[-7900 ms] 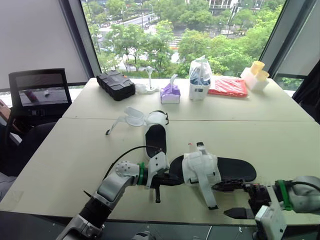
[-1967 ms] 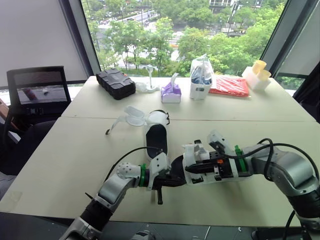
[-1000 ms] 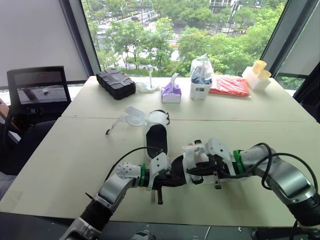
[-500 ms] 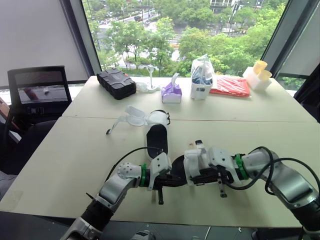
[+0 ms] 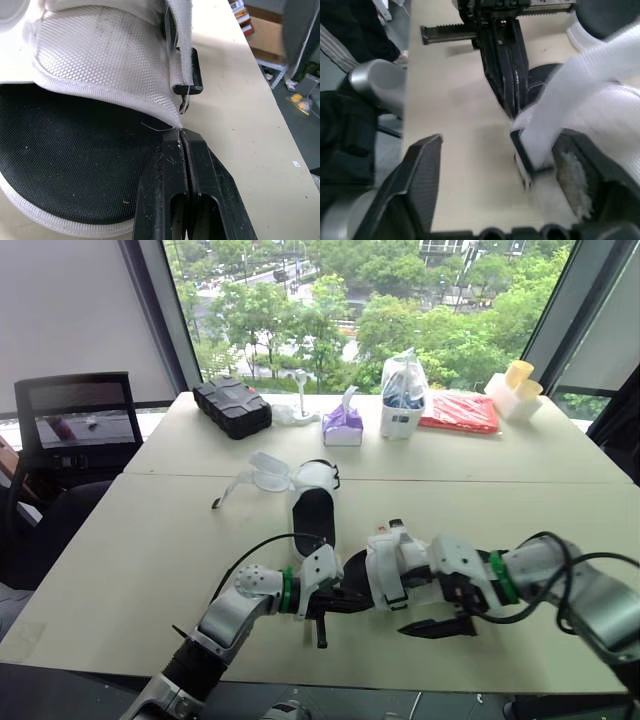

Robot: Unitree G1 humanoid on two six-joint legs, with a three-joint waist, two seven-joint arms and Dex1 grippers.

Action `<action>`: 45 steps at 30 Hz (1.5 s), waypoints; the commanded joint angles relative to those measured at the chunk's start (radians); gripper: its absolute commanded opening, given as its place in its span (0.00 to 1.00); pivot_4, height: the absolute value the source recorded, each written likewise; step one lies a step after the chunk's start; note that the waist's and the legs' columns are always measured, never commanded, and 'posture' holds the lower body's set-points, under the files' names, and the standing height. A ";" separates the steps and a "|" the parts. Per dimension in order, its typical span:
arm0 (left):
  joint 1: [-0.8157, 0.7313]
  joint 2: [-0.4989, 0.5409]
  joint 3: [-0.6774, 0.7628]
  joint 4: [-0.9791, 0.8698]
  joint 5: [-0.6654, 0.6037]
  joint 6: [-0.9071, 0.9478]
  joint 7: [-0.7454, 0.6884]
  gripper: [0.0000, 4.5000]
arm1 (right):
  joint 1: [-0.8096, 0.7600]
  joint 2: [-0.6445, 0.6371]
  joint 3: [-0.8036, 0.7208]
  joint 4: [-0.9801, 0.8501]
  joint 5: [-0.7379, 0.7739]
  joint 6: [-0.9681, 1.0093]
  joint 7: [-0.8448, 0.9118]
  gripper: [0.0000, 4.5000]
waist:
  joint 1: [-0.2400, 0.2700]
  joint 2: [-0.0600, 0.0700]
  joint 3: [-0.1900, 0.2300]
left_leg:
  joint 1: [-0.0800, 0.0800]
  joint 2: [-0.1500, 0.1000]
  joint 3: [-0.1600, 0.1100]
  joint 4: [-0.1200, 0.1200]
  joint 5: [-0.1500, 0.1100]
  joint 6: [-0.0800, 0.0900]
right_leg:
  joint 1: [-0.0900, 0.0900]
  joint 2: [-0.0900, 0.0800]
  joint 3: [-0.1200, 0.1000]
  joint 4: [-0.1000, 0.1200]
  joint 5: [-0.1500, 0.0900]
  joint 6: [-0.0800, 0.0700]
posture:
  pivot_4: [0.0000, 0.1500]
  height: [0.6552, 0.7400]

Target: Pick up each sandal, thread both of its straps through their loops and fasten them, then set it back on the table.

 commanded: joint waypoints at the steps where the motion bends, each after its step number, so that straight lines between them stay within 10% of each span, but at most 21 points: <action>1: 0.024 0.014 -0.038 0.055 0.040 0.030 0.010 0.00 | 0.002 -0.039 -0.108 -0.063 0.089 0.073 0.004 0.73 | 0.001 0.000 0.000 | 0.000 0.000 0.000 0.000 0.000 0.000 | 0.000 0.000 0.000 0.000 0.000 0.000 | 1.00 1.00; 13: 0.006 0.003 -0.038 0.083 0.041 0.017 -0.003 0.00 | 0.339 0.007 -0.270 -0.165 0.176 0.196 -0.138 0.73 | 0.018 -0.001 0.000 | -0.004 0.000 0.000 0.000 0.000 0.000 | -0.003 -0.001 0.000 -0.002 0.000 -0.001 | 1.00 1.00; 45: -0.009 0.000 -0.034 0.100 0.043 0.018 -0.014 0.00 | 0.290 0.153 -0.137 -0.122 0.146 0.204 -0.338 0.73 | 0.021 -0.001 0.000 | -0.003 0.001 0.000 0.001 0.000 0.000 | -0.004 0.001 0.000 0.001 0.000 0.000 | 1.00 1.00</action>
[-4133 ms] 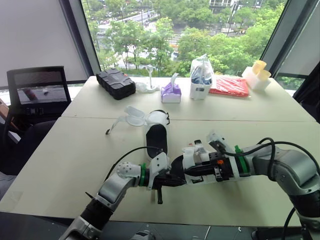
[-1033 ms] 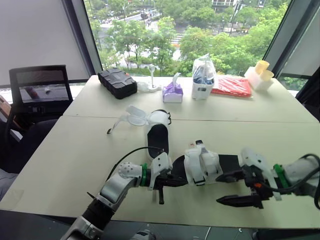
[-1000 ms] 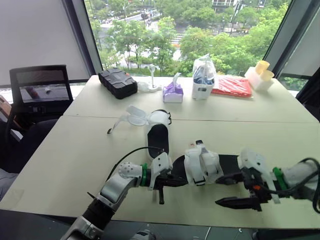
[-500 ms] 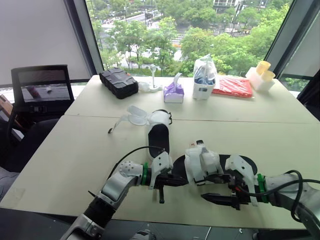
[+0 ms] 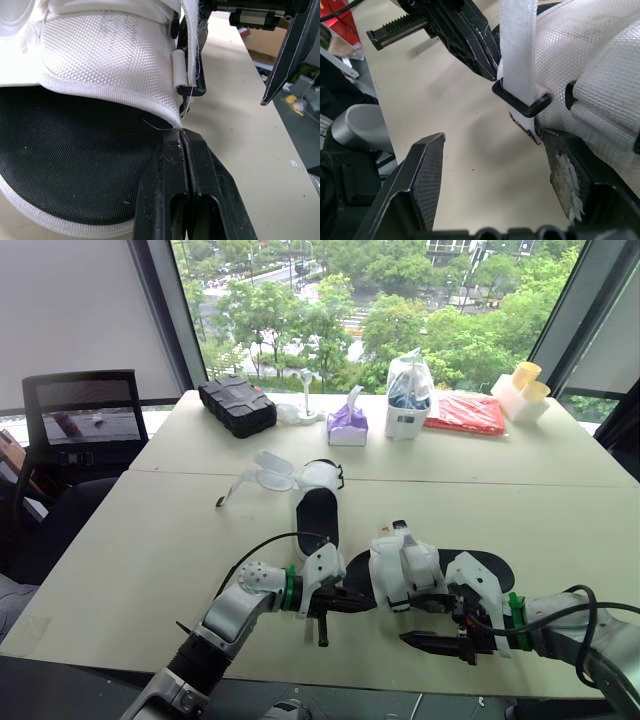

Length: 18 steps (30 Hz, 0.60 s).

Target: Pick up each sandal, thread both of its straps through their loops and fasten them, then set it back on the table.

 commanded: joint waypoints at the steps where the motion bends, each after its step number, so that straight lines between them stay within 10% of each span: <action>1: 0.019 0.016 -0.031 0.058 0.044 0.026 0.016 0.00 | -0.021 0.016 -0.011 0.003 0.025 0.006 -0.005 0.73 | 0.000 0.000 0.000 | 0.000 0.000 0.000 0.000 0.000 0.000 | 0.000 0.000 0.000 0.000 0.000 0.000 | 1.00 1.00; 18: 0.022 0.018 -0.031 0.052 0.045 0.029 0.017 0.00 | -0.113 0.090 0.046 0.113 0.096 0.065 0.016 0.73 | -0.001 0.000 0.000 | 0.000 0.000 0.000 0.000 0.000 0.000 | 0.000 0.000 0.000 0.001 0.000 0.000 | 1.00 1.00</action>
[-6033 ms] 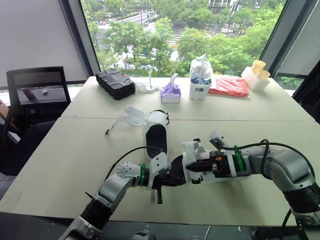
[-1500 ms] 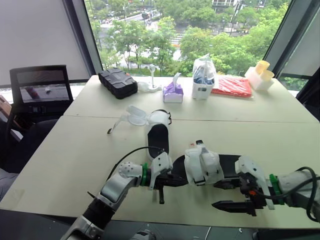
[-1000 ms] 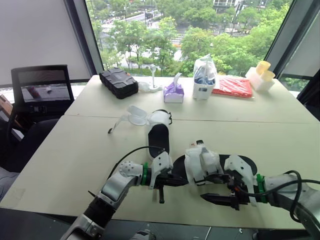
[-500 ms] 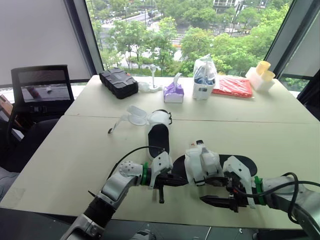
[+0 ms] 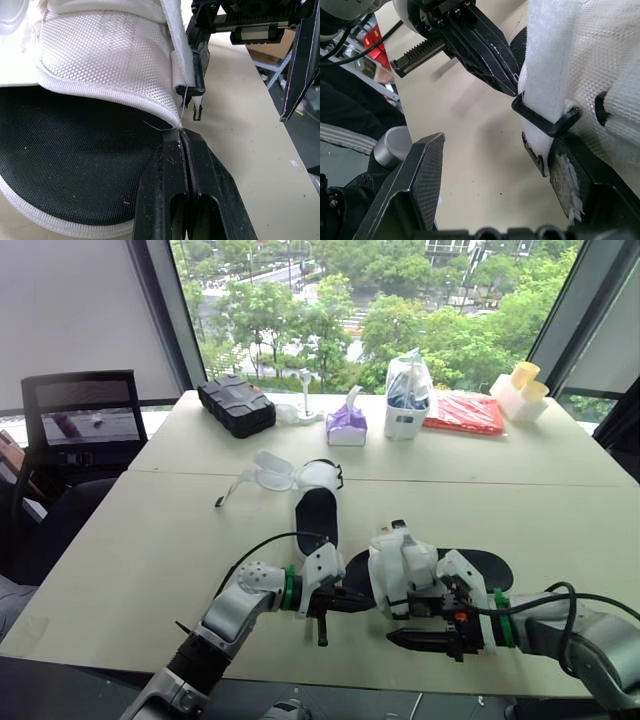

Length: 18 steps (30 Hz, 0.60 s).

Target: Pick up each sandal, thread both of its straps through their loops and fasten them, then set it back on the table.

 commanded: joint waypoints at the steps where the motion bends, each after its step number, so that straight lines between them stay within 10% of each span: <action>1: 0.024 0.016 -0.033 0.050 0.044 0.030 0.019 0.00 | -0.023 0.011 -0.003 0.007 -0.004 -0.017 -0.011 0.73 | 0.000 0.000 0.000 | 0.000 0.000 0.000 0.000 0.000 0.000 | 0.000 0.000 0.000 0.000 0.000 0.000 | 1.00 1.00; 4: 0.025 0.016 -0.032 0.047 0.043 0.032 0.020 0.00 | -0.027 0.015 0.007 0.015 -0.010 -0.019 -0.015 0.73 | 0.000 0.000 0.000 | 0.000 0.000 0.000 0.000 0.000 0.000 | 0.000 0.000 0.000 0.000 0.000 0.000 | 1.00 1.00; 11: 0.026 0.015 -0.034 0.045 0.042 0.035 0.021 0.00 | -0.045 0.033 0.019 0.045 -0.029 -0.024 -0.032 0.02 | 0.000 0.000 0.000 | 0.000 0.000 0.000 -0.001 0.000 0.000 | -0.001 0.000 0.000 0.000 0.000 0.000 | 1.00 1.00; 18: 0.032 0.014 -0.035 0.037 0.039 0.044 0.023 0.00 | 0.005 -0.032 0.061 0.038 -0.082 -0.061 0.036 0.02 | 0.001 0.000 0.000 | 0.000 0.000 0.000 0.000 0.000 0.000 | -0.001 0.000 0.000 0.001 0.000 0.000 | 1.00 1.00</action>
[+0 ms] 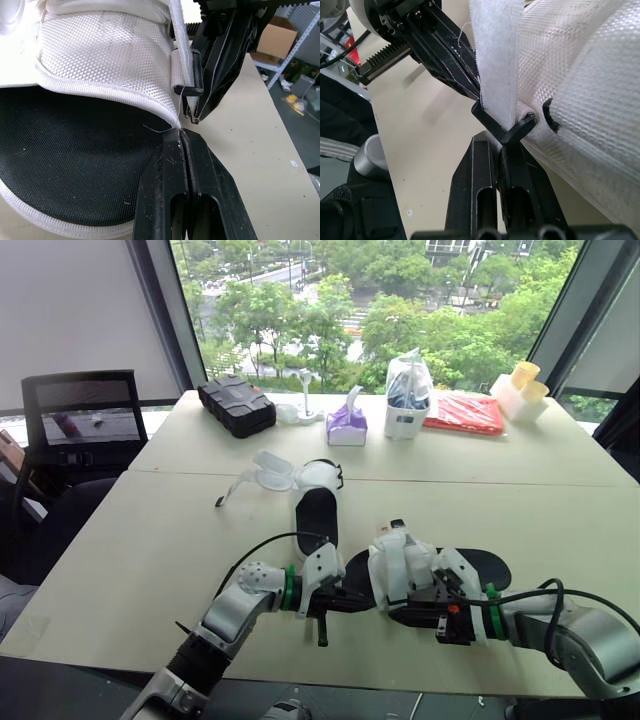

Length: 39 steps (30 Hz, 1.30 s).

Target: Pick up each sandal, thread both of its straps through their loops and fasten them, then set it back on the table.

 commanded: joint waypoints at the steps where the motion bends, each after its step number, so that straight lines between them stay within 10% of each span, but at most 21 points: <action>1: 0.031 0.014 -0.034 0.041 0.038 0.041 0.020 0.00 | 0.055 -0.077 0.039 -0.025 -0.030 -0.047 0.081 0.02 | 0.003 0.000 0.000 | 0.000 0.000 0.000 0.000 0.000 0.000 | 0.000 0.000 0.000 0.000 0.000 0.000 | 1.00 1.00; 24: 0.061 0.020 -0.038 -0.004 0.027 0.080 0.029 0.00 | 0.233 -0.284 0.020 -0.146 -0.050 -0.187 0.254 0.02 | 0.005 -0.001 0.000 | -0.001 0.000 0.000 0.000 0.000 0.000 | 0.001 -0.001 -0.001 -0.001 0.000 0.000 | 1.00 1.00; 39: 0.034 0.017 -0.050 0.036 0.034 0.060 0.010 0.00 | -0.093 -0.304 -0.140 -0.205 0.143 -0.034 0.227 0.02 | 0.003 -0.001 0.000 | -0.003 0.000 0.000 0.000 0.000 0.000 | -0.002 -0.001 -0.001 -0.001 0.000 0.000 | 1.00 1.00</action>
